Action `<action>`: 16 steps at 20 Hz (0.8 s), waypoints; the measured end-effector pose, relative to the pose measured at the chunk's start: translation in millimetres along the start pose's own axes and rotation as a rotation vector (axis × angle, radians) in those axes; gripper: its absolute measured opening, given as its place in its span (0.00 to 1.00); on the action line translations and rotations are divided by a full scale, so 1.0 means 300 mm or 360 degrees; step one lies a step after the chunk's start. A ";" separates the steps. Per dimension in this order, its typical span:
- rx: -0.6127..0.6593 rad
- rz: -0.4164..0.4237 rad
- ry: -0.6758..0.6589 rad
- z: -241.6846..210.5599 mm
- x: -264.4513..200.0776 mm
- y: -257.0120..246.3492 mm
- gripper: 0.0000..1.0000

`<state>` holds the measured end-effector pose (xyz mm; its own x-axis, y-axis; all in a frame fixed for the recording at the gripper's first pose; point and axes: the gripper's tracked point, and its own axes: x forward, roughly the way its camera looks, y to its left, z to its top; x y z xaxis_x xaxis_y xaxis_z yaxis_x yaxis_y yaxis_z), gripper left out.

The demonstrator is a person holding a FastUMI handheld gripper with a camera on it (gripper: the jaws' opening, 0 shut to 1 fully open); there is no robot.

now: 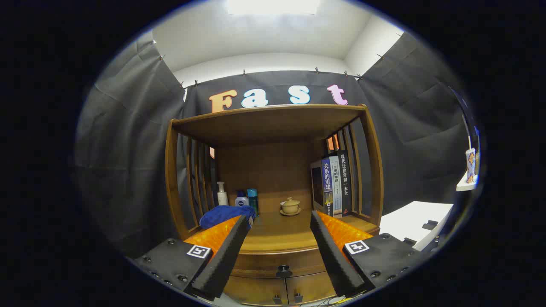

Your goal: Pull open the drawer, take out the items inside it, and place them on the countertop above the cabinet.

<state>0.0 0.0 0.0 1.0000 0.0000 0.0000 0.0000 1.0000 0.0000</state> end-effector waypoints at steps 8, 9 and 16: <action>-0.0087 0.0006 0.0038 0.008 0.003 0.015 0.98; -0.0091 0.0008 0.0040 0.010 0.003 0.019 0.98; -0.0082 0.0008 0.0077 0.020 0.007 0.024 0.98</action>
<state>2.0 7.2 6.1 0.9988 0.0038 -0.0484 -0.0063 0.9987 -0.0512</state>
